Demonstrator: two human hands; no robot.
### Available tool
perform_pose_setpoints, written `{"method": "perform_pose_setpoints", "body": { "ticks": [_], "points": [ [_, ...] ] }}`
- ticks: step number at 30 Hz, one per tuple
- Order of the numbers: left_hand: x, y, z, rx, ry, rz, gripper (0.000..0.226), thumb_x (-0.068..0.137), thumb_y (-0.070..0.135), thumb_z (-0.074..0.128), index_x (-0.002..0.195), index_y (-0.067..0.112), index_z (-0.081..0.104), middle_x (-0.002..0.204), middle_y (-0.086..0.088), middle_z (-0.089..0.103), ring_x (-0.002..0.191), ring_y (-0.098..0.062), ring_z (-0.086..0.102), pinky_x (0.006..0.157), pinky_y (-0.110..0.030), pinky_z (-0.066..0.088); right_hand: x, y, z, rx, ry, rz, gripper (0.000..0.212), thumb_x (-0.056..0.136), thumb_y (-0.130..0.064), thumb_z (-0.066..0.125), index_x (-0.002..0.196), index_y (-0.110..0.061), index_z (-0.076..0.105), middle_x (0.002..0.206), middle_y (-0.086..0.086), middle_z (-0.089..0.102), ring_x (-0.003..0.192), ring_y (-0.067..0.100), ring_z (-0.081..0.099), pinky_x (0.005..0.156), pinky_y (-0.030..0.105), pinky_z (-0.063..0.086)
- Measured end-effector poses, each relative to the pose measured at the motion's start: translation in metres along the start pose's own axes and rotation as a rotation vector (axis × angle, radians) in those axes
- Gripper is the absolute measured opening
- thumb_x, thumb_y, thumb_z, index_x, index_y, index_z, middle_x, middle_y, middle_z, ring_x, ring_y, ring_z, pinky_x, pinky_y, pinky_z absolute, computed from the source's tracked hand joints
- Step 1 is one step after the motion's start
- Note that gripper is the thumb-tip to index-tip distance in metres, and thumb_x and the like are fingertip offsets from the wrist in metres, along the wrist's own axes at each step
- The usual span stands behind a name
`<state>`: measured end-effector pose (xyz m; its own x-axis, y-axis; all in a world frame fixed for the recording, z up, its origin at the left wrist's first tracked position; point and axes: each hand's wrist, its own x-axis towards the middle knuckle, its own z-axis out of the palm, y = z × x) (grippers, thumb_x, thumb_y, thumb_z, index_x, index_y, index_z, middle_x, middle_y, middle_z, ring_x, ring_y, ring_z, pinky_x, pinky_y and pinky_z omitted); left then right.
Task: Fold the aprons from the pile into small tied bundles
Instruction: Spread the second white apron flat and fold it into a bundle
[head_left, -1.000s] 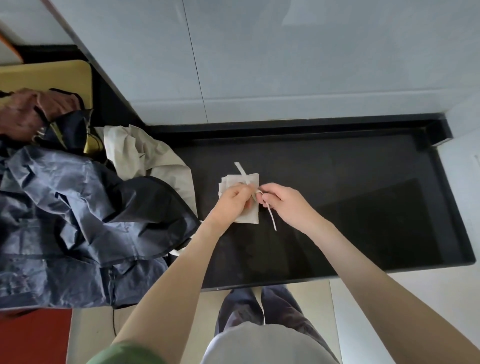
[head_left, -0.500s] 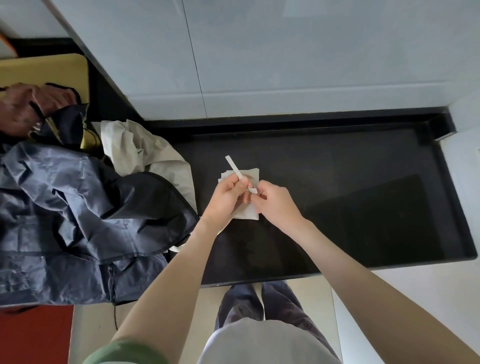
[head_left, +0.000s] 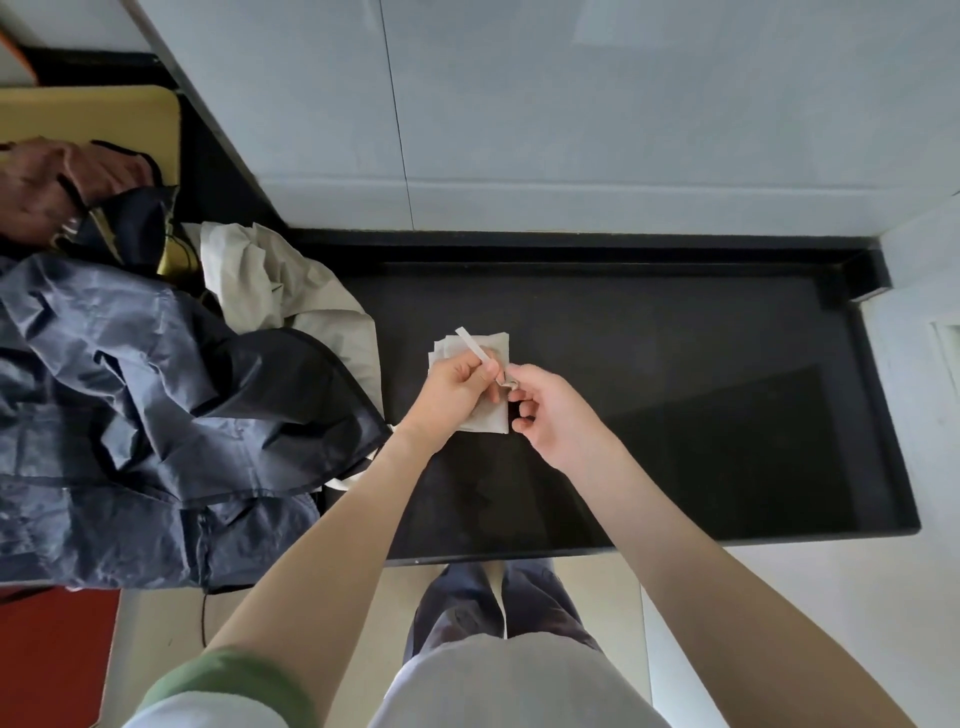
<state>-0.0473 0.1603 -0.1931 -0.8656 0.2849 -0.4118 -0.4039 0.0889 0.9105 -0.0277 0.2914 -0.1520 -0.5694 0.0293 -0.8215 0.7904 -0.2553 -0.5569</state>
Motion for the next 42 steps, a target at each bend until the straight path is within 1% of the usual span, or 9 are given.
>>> {"method": "perform_pose_setpoints", "body": {
  "ticks": [2, 6, 12, 15, 21, 25, 30, 36, 42],
  "points": [
    [0.0, 0.0, 0.001, 0.044, -0.01, 0.001, 0.031, 0.101, 0.018, 0.046, 0.076, 0.019, 0.063, 0.067, 0.005, 0.061, 0.072, -0.009, 0.056, 0.081, -0.026, 0.041, 0.0, 0.004, 0.004, 0.089, 0.065, -0.007, 0.013, 0.09, -0.027, 0.064, 0.086, -0.015, 0.065, 0.096, 0.002, 0.052, 0.09, 0.014, 0.046, 0.081, 0.026, 0.04],
    [0.0, 0.0, 0.0, 0.059, -0.02, 0.031, 0.029, 0.1, 0.018, 0.049, 0.076, 0.02, 0.065, 0.071, 0.009, 0.062, 0.073, -0.005, 0.055, 0.079, -0.023, 0.041, 0.0, 0.008, 0.003, 0.291, 0.139, -0.087, 0.006, 0.091, -0.02, 0.064, 0.096, -0.016, 0.067, 0.099, -0.005, 0.06, 0.095, 0.009, 0.051, 0.089, 0.027, 0.036],
    [-0.001, 0.001, 0.004, -0.175, -0.041, 0.091, 0.029, 0.1, 0.02, 0.048, 0.08, 0.016, 0.067, 0.099, 0.01, 0.069, 0.098, -0.009, 0.06, 0.094, -0.031, 0.039, 0.002, 0.003, -0.016, 0.568, -0.191, -0.377, 0.023, 0.102, -0.013, 0.042, 0.085, -0.013, 0.057, 0.06, 0.0, 0.058, 0.085, 0.019, 0.065, 0.103, 0.035, 0.044],
    [0.003, -0.004, 0.005, -0.293, 0.0, 0.126, 0.03, 0.099, 0.023, 0.045, 0.079, 0.014, 0.065, 0.121, 0.005, 0.065, 0.123, -0.011, 0.053, 0.106, -0.031, 0.035, 0.008, -0.002, -0.023, 0.453, -0.235, -0.417, 0.024, 0.103, -0.009, 0.039, 0.084, -0.01, 0.054, 0.054, 0.002, 0.044, 0.059, 0.015, 0.052, 0.09, 0.033, 0.051],
    [0.008, -0.008, 0.0, -0.611, 0.08, 0.061, 0.048, 0.104, 0.006, 0.029, 0.063, 0.011, 0.055, 0.073, 0.0, 0.066, 0.105, -0.014, 0.061, 0.096, -0.025, 0.042, 0.029, -0.024, -0.031, 0.258, -0.188, -0.458, 0.028, 0.104, -0.006, 0.033, 0.082, -0.009, 0.05, 0.054, 0.001, 0.04, 0.045, 0.009, 0.029, 0.051, 0.022, 0.028],
    [0.014, -0.002, 0.004, -0.582, 0.205, -0.01, 0.046, 0.105, 0.004, 0.024, 0.065, 0.01, 0.045, 0.056, 0.0, 0.052, 0.096, -0.016, 0.064, 0.095, -0.024, 0.045, 0.041, -0.03, -0.053, 0.081, -0.102, -0.43, 0.03, 0.103, -0.005, 0.036, 0.076, -0.008, 0.049, 0.062, 0.004, 0.034, 0.048, 0.008, 0.025, 0.053, 0.027, 0.016],
    [0.013, -0.004, 0.006, -0.594, 0.283, -0.036, 0.046, 0.097, -0.011, 0.018, 0.064, 0.011, 0.042, 0.047, 0.002, 0.043, 0.082, -0.014, 0.066, 0.088, -0.022, 0.043, 0.037, -0.023, -0.056, -0.191, -0.003, -0.471, 0.026, 0.101, -0.007, 0.042, 0.079, -0.007, 0.054, 0.063, 0.003, 0.037, 0.05, 0.009, 0.031, 0.053, 0.025, 0.025],
    [0.01, -0.015, 0.008, -0.726, 0.137, 0.112, 0.051, 0.104, 0.012, 0.031, 0.064, 0.013, 0.063, 0.098, -0.008, 0.067, 0.103, -0.022, 0.062, 0.096, -0.033, 0.046, 0.019, -0.029, -0.017, -0.742, -0.114, -0.526, 0.014, 0.085, -0.021, 0.069, 0.095, -0.031, 0.067, 0.084, -0.011, 0.057, 0.075, 0.0, 0.053, 0.074, 0.019, 0.042],
    [0.006, -0.01, 0.009, -0.644, 0.039, 0.102, 0.028, 0.102, 0.016, 0.038, 0.108, 0.013, 0.065, 0.124, -0.009, 0.061, 0.115, -0.029, 0.056, 0.095, -0.036, 0.048, 0.025, -0.01, -0.001, -0.831, -0.033, -0.583, 0.006, 0.089, -0.016, 0.064, 0.086, -0.017, 0.068, 0.084, -0.011, 0.05, 0.08, 0.002, 0.053, 0.076, 0.02, 0.04]
  ]
}}
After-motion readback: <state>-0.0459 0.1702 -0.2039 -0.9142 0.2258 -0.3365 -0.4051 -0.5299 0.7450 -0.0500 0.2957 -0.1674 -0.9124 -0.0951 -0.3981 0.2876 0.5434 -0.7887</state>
